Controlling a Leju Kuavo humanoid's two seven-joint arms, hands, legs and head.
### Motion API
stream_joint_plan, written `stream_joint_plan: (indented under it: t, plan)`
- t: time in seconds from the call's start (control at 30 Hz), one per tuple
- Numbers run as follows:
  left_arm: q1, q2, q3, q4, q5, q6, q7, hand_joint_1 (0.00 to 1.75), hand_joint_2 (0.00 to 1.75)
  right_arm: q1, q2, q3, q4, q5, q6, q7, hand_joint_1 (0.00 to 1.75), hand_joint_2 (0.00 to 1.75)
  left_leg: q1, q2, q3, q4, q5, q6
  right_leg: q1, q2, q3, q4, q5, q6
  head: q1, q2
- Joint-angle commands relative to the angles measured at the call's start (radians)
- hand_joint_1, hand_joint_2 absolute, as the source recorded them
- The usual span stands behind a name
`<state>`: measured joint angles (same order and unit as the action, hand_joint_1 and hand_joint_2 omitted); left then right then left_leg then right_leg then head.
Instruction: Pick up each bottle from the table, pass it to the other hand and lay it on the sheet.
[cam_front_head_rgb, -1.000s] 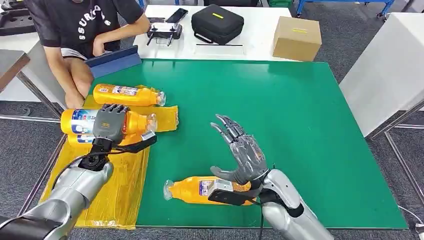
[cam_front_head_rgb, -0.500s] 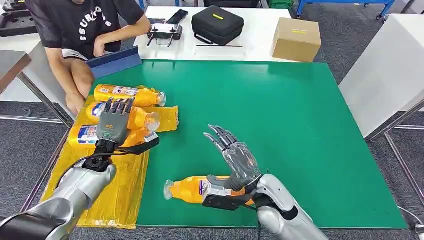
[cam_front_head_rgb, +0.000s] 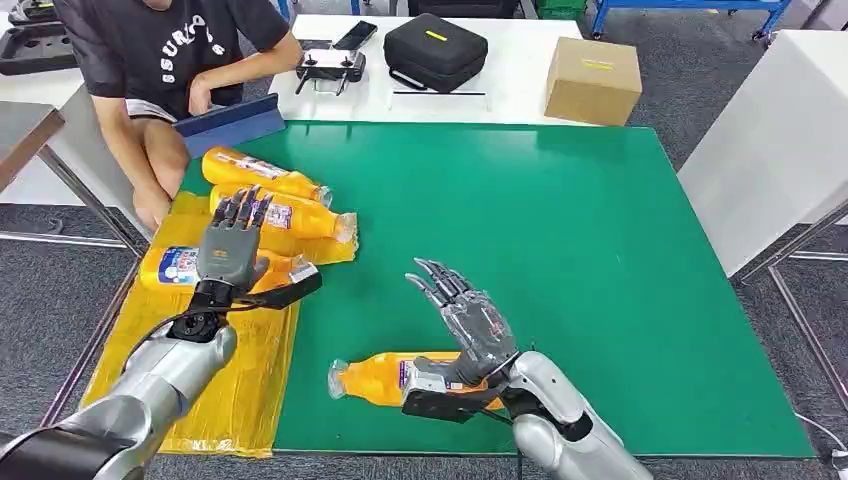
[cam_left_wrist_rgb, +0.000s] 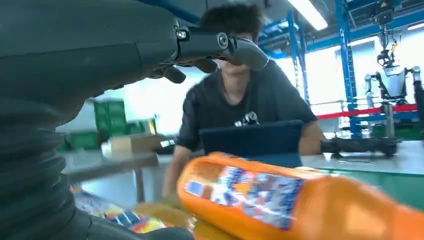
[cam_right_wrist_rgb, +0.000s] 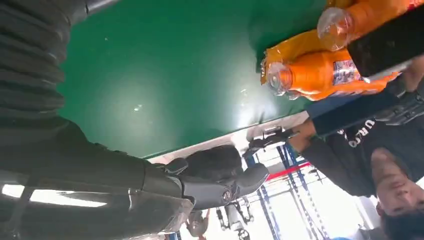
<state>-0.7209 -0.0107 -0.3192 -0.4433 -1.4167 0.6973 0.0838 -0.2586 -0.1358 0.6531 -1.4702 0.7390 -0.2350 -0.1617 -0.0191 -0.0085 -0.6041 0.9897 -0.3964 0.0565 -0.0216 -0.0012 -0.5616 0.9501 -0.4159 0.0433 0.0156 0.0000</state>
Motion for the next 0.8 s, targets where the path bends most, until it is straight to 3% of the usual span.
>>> stream_joint_plan:
  t: [0.03,0.37,0.4,0.47,0.67,0.73,0.8]
  plan:
    - [0.058,-0.062,0.194,-0.1,0.242,-0.007,-0.236,0.0,1.75,-0.016,-0.019,0.001,0.049,0.094,-0.011,0.055,0.0,1.75,0.001,0.001,0.001,0.0,-0.001,-0.004,0.001,0.001,0.001,-0.001,-0.001,-0.002,0.0,0.0]
    - [0.102,-0.063,0.202,-0.221,0.314,-0.016,-0.291,0.0,1.75,-0.004,-0.026,-0.016,0.03,0.146,-0.003,0.079,0.0,1.75,0.001,0.001,0.002,0.0,-0.002,-0.004,0.001,0.001,0.002,-0.001,-0.001,-0.003,0.0,0.0]
    - [0.269,-0.035,0.19,-0.671,0.449,-0.088,-0.302,0.0,1.75,0.045,-0.058,-0.05,0.005,0.222,0.01,0.112,0.0,1.75,0.001,0.001,0.001,0.001,-0.002,-0.005,0.001,0.0,0.001,0.0,-0.002,-0.003,0.0,0.0]
    - [0.313,-0.028,0.194,-0.787,0.471,-0.105,-0.297,0.0,1.75,0.055,-0.064,-0.058,-0.003,0.237,0.017,0.123,0.0,1.75,0.001,0.002,-0.001,0.001,-0.002,-0.004,0.001,0.001,-0.001,-0.001,-0.001,-0.002,0.0,0.0]
    - [0.324,-0.026,0.194,-0.807,0.471,-0.116,-0.292,0.0,1.75,0.055,-0.062,-0.058,-0.006,0.24,0.019,0.124,0.0,1.75,0.001,0.003,-0.004,0.001,-0.002,-0.004,0.001,0.002,-0.004,0.0,-0.001,-0.002,0.0,0.0]
    - [0.332,-0.028,0.206,-0.815,0.424,-0.036,-0.299,0.0,1.75,0.064,-0.063,-0.067,-0.011,0.245,0.039,0.145,0.0,1.75,0.001,0.003,-0.002,0.001,-0.002,-0.005,0.001,0.002,-0.003,0.0,-0.001,-0.003,0.0,0.0]
    - [0.37,-0.022,0.198,-0.892,0.491,-0.088,-0.299,0.0,1.75,0.083,-0.087,-0.082,-0.012,0.206,0.108,0.165,0.0,1.75,0.001,0.003,-0.002,0.001,-0.003,-0.005,0.001,0.002,-0.002,0.0,-0.002,-0.003,0.0,0.0]
